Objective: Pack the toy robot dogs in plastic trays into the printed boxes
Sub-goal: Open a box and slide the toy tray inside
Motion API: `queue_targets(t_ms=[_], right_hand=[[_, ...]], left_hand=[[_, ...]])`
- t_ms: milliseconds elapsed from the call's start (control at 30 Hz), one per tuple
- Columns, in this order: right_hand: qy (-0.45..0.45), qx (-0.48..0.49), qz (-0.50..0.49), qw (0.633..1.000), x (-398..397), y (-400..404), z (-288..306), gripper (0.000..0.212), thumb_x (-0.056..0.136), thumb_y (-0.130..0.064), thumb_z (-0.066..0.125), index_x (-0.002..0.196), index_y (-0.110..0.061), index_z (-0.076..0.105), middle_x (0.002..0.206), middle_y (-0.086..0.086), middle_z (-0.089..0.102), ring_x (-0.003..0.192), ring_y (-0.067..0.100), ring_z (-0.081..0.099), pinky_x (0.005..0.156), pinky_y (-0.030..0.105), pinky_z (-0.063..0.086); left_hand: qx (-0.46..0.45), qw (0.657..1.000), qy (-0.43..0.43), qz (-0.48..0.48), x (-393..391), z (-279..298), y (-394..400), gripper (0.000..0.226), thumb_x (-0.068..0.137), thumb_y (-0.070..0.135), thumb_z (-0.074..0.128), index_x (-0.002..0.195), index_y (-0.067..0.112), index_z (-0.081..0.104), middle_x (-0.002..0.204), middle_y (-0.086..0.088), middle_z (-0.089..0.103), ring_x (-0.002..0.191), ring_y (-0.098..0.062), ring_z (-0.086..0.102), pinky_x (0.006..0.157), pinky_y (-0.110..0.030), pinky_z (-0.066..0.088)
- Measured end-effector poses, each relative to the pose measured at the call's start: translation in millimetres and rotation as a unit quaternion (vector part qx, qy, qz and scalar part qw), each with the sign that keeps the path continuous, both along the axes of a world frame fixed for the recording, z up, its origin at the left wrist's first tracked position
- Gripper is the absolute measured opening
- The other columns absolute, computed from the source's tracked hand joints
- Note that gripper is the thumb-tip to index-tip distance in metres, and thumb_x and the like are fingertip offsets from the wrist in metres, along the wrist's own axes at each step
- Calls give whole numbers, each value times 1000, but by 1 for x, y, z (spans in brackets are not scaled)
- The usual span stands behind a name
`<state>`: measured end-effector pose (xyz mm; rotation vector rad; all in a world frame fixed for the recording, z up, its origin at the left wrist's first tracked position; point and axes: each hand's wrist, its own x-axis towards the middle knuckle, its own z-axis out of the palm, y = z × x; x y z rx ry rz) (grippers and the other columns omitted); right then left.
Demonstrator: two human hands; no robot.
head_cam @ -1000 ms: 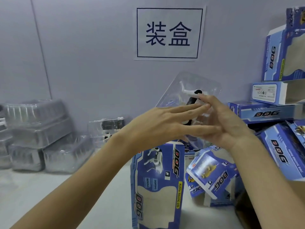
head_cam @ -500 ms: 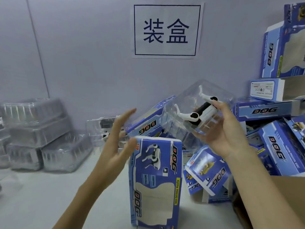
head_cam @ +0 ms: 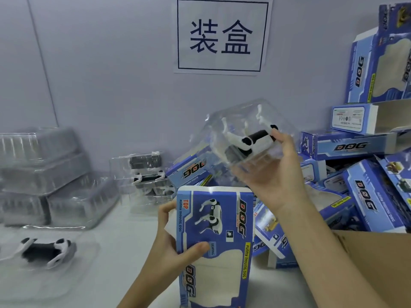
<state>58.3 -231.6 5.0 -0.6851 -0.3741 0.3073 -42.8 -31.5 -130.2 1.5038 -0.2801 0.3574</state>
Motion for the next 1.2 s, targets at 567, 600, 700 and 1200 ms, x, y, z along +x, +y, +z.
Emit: queue_targets(t_ms=[567,600,700,1200], right_hand=[[-70,-232,-39,969,-9,-24,-23,40,83,-43,74,116,-22,79,120,20,71,107,34,71,94,50,59],[-73,-237,-38,968,-10,-26,-25,41,83,-43,74,118,-22,79,123,22,70,107,34,71,90,48,60],[-71,-241,-41,967,-10,-30,-29,49,86,-41,71,129,-18,72,136,24,64,124,43,63,96,53,57],[-243,-364,45,898,-11,-27,-14,58,92,-32,70,144,-21,47,131,15,70,119,38,69,97,51,58]], left_hand=[[-13,1000,-8,24,3,0,-6,67,60,53,98,108,64,52,125,-6,74,105,-30,77,76,-32,65],[-10,1000,-8,22,3,0,-7,66,61,50,97,107,64,52,124,-5,75,105,-30,77,76,-32,65],[7,1000,-5,13,2,0,-7,63,66,41,89,109,60,47,116,-1,78,104,-27,77,77,-29,64],[30,999,-3,23,0,6,-10,63,70,47,85,114,60,42,117,9,78,103,-20,78,74,-25,63]])
